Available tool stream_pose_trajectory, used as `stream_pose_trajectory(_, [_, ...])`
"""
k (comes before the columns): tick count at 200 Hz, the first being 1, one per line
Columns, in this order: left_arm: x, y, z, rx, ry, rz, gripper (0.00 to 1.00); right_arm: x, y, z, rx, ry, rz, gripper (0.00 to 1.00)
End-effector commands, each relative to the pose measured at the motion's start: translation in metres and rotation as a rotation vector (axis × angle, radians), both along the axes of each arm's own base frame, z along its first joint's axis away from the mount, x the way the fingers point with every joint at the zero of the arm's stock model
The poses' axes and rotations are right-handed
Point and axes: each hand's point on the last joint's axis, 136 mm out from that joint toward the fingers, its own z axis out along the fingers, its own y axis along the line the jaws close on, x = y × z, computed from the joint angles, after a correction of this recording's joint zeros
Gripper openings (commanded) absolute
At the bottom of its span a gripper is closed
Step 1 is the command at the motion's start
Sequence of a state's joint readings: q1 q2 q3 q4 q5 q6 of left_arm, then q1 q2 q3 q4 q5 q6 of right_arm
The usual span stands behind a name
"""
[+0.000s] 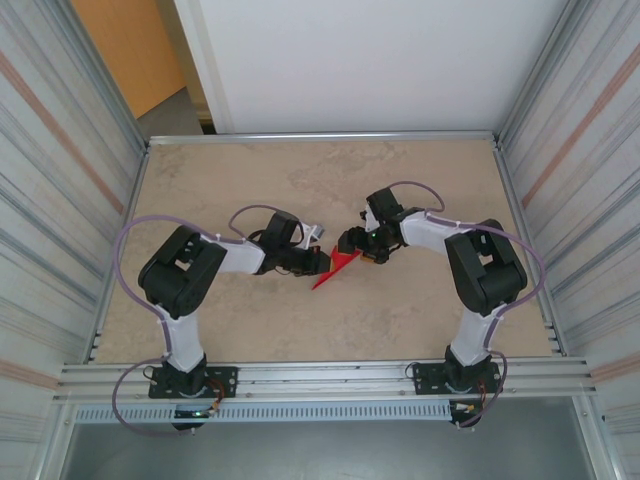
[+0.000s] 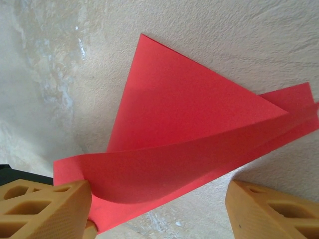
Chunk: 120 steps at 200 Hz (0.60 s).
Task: Fold a paper plane with a square sheet of paper (pick it up from the middle)
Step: Fold the wing for the fifth time at the center of the table.
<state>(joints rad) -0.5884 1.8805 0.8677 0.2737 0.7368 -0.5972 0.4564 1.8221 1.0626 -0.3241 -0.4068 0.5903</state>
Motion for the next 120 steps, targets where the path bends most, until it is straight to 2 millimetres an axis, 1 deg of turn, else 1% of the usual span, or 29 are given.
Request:
stream_pose_trajectory(1, [0.003, 0.000, 0.000, -0.011, 0.005, 0.001, 0.09, -0.001, -0.009, -0.027, -0.116, 0.017, 0.004, 0.71])
stream_pose_trajectory(25, [0.002, 0.002, -0.003, -0.001, 0.007, 0.006, 0.13, -0.003, -0.012, -0.034, -0.162, 0.030, 0.003, 0.70])
stream_pose_trajectory(52, [0.002, 0.004, 0.000, 0.003, 0.004, 0.012, 0.17, -0.004, -0.015, -0.042, -0.206, 0.052, -0.001, 0.69])
stream_pose_trajectory(100, [0.000, 0.013, 0.004, 0.036, -0.017, 0.039, 0.24, -0.005, -0.016, -0.047, -0.220, 0.070, -0.009, 0.69])
stream_pose_trajectory(120, [-0.002, 0.017, 0.007, 0.044, -0.025, 0.053, 0.30, -0.005, -0.015, -0.048, -0.218, 0.074, -0.008, 0.68])
